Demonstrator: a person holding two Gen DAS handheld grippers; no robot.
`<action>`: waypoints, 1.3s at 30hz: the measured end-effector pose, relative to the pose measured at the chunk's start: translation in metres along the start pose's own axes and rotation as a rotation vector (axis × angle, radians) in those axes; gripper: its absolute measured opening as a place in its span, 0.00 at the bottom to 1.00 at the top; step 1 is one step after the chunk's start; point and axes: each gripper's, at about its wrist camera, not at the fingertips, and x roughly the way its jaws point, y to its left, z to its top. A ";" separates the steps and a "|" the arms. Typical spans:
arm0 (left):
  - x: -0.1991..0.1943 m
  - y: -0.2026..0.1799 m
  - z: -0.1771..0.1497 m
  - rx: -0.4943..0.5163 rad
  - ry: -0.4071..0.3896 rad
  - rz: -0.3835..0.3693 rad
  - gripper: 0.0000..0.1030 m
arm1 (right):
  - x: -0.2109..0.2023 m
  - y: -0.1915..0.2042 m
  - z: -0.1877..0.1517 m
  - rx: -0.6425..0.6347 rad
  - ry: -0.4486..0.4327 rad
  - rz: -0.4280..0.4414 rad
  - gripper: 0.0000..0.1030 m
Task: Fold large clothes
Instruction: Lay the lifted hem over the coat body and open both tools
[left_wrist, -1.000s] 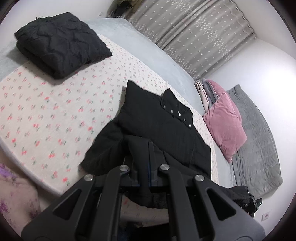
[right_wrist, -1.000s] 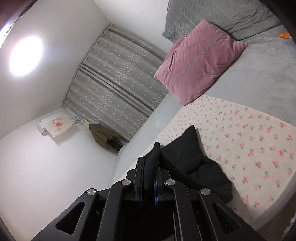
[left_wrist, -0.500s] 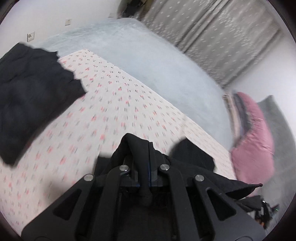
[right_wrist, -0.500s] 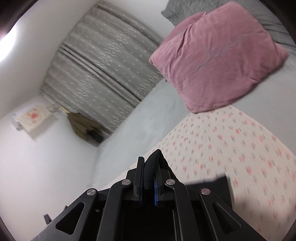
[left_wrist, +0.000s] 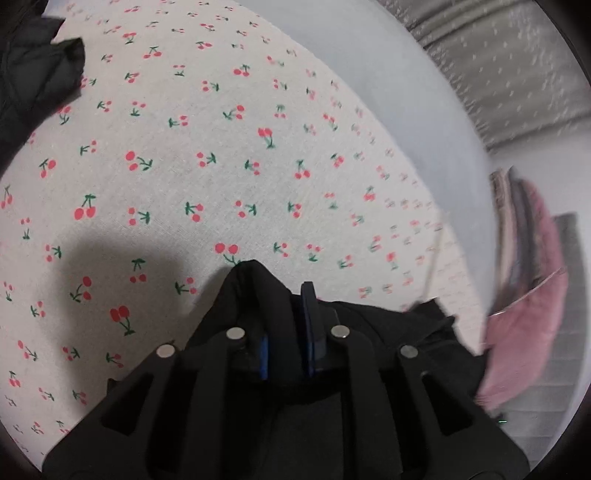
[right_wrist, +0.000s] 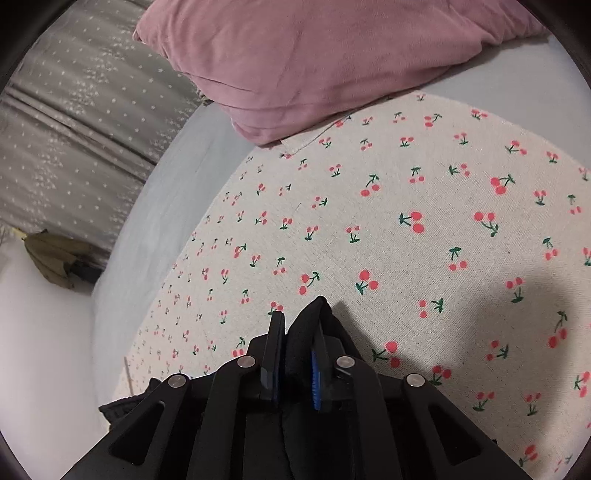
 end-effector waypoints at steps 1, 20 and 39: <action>-0.011 0.004 0.002 -0.017 0.000 -0.048 0.22 | -0.002 0.000 0.002 0.004 0.008 0.007 0.13; -0.015 0.034 -0.063 0.221 -0.135 0.103 0.51 | -0.028 0.003 -0.070 -0.374 -0.055 -0.116 0.64; -0.130 0.061 -0.197 0.253 -0.289 0.183 0.67 | -0.223 -0.046 -0.171 -0.204 -0.069 0.052 0.64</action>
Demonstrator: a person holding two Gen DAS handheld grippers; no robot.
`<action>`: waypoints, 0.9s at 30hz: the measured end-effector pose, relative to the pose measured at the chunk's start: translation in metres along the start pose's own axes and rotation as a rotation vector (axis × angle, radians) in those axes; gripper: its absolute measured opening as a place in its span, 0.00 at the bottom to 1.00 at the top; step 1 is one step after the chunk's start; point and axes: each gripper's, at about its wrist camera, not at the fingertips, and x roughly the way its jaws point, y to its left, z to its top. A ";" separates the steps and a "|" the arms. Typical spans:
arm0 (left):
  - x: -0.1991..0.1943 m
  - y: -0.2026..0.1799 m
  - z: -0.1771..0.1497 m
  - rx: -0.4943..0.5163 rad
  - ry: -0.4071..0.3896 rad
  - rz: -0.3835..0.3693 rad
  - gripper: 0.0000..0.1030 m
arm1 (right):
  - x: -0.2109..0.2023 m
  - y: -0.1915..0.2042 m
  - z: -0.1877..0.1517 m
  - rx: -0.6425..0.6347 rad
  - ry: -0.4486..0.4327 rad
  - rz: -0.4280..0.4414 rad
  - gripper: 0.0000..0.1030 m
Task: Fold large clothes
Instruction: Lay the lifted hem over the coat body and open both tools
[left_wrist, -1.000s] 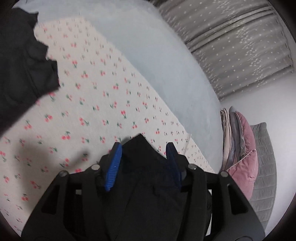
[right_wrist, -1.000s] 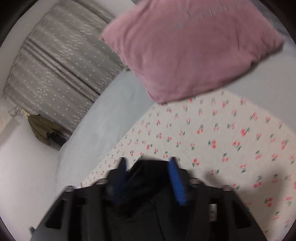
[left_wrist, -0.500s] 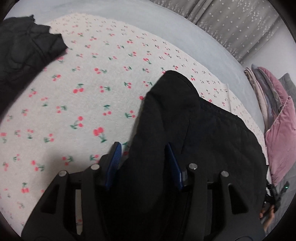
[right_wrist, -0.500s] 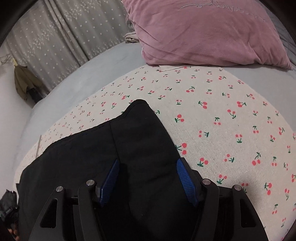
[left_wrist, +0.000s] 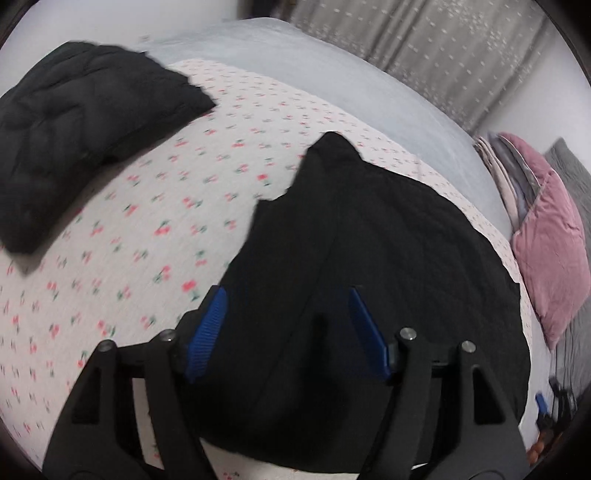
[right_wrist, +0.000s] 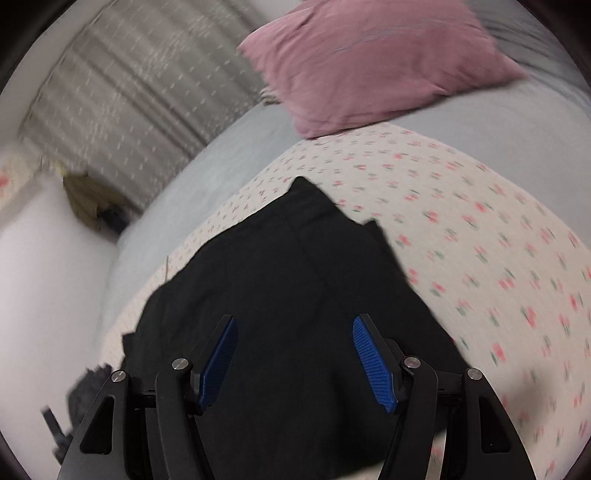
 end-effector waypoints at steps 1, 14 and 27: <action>0.005 0.003 -0.002 -0.006 0.009 0.008 0.67 | -0.005 -0.008 -0.005 0.017 -0.005 -0.005 0.64; 0.038 0.007 -0.005 0.051 -0.048 0.077 0.10 | 0.039 -0.051 -0.016 -0.056 -0.001 -0.173 0.44; 0.040 0.009 -0.008 0.035 -0.074 0.127 0.07 | 0.063 -0.038 -0.012 -0.136 -0.016 -0.209 0.26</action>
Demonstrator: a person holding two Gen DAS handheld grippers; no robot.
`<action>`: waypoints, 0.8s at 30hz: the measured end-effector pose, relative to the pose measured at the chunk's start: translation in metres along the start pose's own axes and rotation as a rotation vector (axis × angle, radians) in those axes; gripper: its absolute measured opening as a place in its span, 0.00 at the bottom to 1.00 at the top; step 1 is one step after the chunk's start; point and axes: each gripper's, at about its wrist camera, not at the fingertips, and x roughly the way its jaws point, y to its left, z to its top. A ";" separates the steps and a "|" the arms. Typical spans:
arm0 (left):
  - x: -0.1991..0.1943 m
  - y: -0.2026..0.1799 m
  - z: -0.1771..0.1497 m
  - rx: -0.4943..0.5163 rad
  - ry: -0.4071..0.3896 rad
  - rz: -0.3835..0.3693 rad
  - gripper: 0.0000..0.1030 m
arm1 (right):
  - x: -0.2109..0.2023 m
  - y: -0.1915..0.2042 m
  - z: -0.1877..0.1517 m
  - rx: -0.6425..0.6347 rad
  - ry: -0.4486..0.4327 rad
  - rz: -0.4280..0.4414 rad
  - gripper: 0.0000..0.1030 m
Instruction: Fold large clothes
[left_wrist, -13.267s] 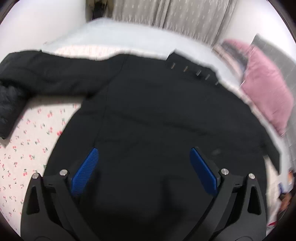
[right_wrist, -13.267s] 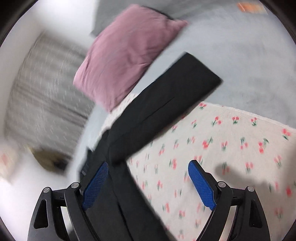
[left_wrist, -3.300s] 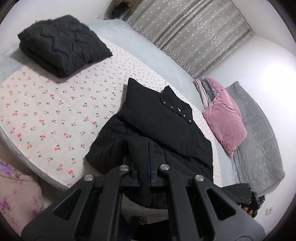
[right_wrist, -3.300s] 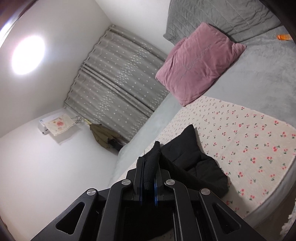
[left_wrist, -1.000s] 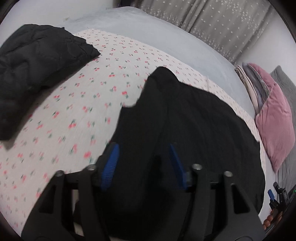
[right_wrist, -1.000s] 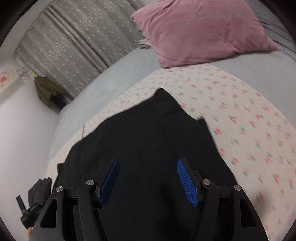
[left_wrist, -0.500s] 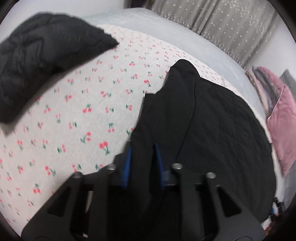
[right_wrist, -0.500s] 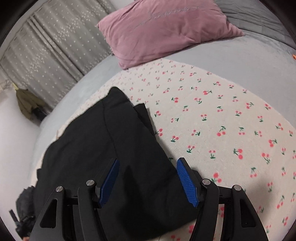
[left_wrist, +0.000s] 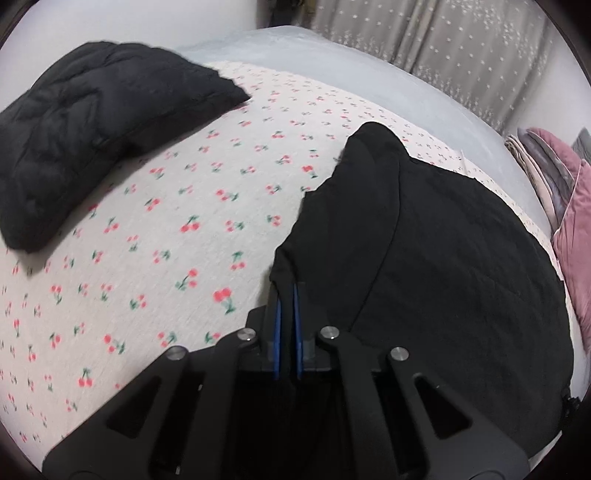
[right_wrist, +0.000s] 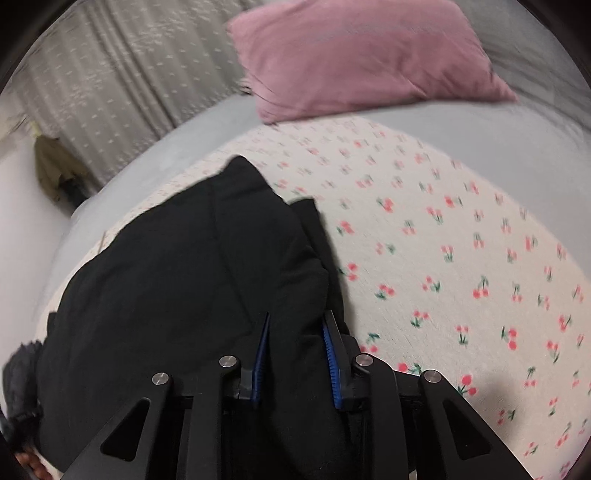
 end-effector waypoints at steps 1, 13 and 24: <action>0.000 0.000 0.001 -0.009 -0.005 -0.012 0.07 | 0.002 -0.003 0.001 0.008 0.003 -0.001 0.26; -0.017 0.016 0.008 -0.076 0.010 -0.046 0.15 | -0.009 0.005 -0.003 -0.056 -0.033 -0.107 0.43; -0.073 -0.069 -0.041 0.178 0.000 -0.150 0.50 | -0.057 0.070 -0.041 -0.244 0.039 0.119 0.60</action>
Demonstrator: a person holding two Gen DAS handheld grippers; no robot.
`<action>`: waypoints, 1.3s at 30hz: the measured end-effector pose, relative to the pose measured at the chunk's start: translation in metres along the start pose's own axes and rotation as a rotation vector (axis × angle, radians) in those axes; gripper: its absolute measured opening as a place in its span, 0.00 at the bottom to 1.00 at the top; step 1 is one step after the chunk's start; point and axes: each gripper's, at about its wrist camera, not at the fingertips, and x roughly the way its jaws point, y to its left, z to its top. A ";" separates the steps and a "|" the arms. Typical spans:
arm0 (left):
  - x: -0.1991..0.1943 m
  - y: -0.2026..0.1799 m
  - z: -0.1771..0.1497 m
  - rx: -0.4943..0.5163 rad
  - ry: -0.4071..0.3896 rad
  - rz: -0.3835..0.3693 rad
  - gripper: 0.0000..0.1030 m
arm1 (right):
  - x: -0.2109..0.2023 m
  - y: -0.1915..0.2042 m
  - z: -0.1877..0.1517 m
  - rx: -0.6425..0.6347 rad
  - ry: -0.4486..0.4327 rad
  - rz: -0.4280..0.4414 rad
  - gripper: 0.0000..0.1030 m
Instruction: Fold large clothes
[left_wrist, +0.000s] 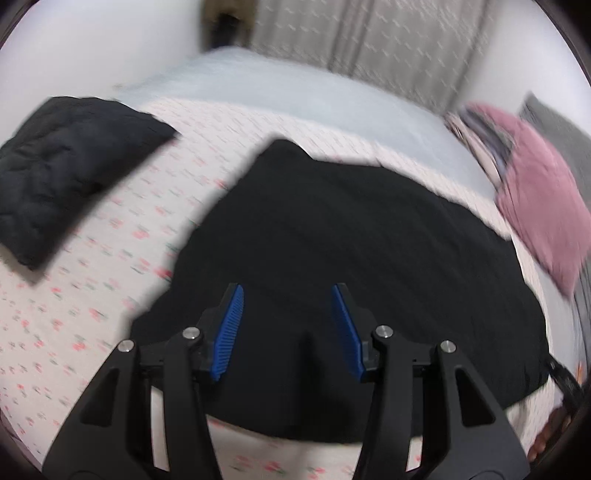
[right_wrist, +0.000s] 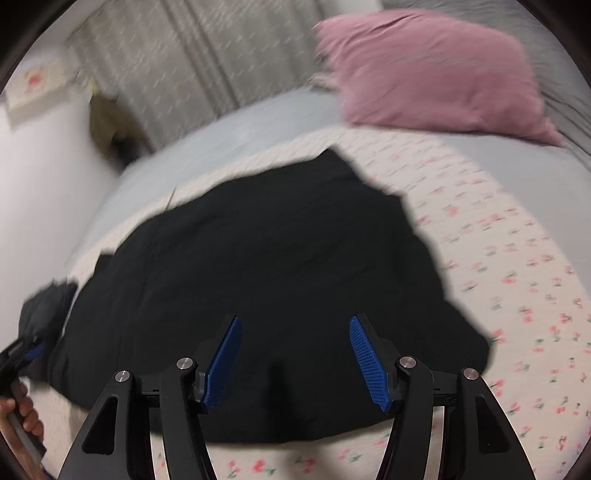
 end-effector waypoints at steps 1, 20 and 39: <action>0.009 -0.006 -0.004 0.011 0.037 -0.012 0.50 | 0.004 0.004 -0.002 -0.015 0.011 -0.020 0.60; -0.001 -0.077 -0.026 0.162 0.029 -0.070 0.50 | 0.001 0.000 -0.005 -0.019 -0.041 -0.060 0.61; 0.020 -0.168 -0.036 0.380 0.083 -0.093 0.56 | 0.019 -0.011 -0.003 0.073 0.031 0.006 0.62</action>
